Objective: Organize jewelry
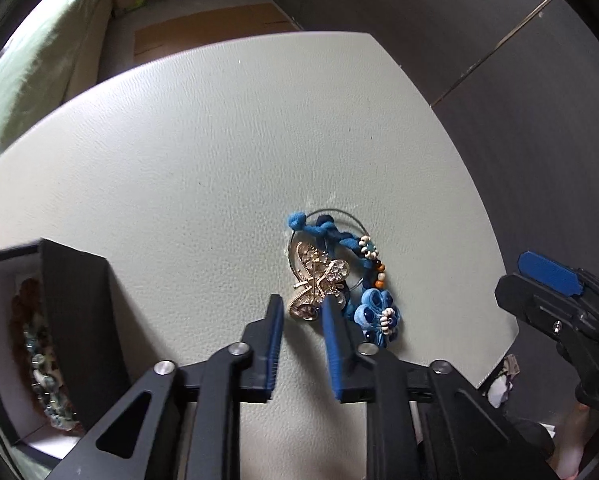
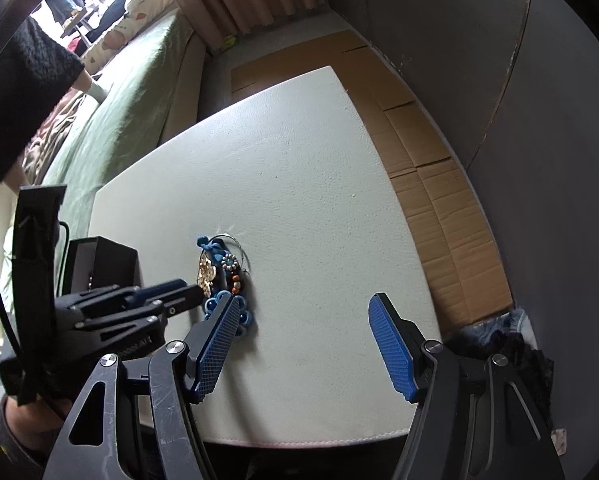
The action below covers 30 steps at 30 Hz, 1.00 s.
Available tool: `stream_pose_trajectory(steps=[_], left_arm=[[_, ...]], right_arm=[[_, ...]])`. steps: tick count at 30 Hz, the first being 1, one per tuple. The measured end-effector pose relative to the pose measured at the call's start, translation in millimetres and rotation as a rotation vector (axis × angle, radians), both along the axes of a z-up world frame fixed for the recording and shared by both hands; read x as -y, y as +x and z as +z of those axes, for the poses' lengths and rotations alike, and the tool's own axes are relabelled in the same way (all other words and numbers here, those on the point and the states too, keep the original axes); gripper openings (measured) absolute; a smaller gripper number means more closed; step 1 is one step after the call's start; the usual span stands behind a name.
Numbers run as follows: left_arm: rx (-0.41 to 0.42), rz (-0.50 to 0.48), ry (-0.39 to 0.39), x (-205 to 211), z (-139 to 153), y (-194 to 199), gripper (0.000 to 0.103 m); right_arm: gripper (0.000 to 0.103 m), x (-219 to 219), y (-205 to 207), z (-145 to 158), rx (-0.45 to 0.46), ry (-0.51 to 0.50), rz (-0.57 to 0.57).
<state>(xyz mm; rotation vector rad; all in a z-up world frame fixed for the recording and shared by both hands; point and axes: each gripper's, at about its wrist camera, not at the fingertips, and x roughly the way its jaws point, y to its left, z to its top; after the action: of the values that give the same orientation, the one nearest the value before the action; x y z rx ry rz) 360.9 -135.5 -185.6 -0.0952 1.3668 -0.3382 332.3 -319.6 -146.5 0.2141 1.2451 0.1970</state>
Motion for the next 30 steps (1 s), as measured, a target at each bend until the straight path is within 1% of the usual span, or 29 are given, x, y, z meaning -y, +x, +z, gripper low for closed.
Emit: stream_pose_trajectory(steps=[2, 7, 10, 13, 19, 22, 27, 30], left_arm=[[0.004, 0.002, -0.036, -4.7, 0.2, -2.9, 0.013], [0.015, 0.01, -0.076, -14.6, 4.3, -8.2, 0.013], [0.033, 0.015, -0.096, -22.7, 13.6, -9.3, 0.013], [0.045, 0.044, -0.133, -36.3, 24.8, -11.5, 0.013], [0.091, 0.098, -0.157, -70.9, 45.6, -20.9, 0.013], [0.107, 0.122, -0.165, -86.5, 53.0, -24.4, 0.013], [0.138, 0.148, -0.174, -107.0, 64.6, -33.1, 0.013], [0.147, 0.16, -0.164, -115.2, 66.7, -37.5, 0.013]], right_arm=[[0.067, -5.6, 1.7, -1.8, -0.003, -0.005, 0.004], [0.067, -22.2, 2.7, -5.6, -0.018, -0.01, 0.037], [0.067, -32.1, 1.8, -7.4, -0.023, -0.008, 0.056], [0.067, -38.4, 2.7, -9.7, -0.032, -0.006, 0.064], [0.067, -53.9, 5.2, -17.6, -0.051, -0.012, 0.092], [0.067, -60.9, 5.7, -25.3, -0.069, -0.052, 0.103], [0.067, -73.1, 7.7, -35.0, -0.092, -0.086, 0.113], [0.065, -84.5, 8.3, -40.9, -0.103, -0.112, 0.126]])
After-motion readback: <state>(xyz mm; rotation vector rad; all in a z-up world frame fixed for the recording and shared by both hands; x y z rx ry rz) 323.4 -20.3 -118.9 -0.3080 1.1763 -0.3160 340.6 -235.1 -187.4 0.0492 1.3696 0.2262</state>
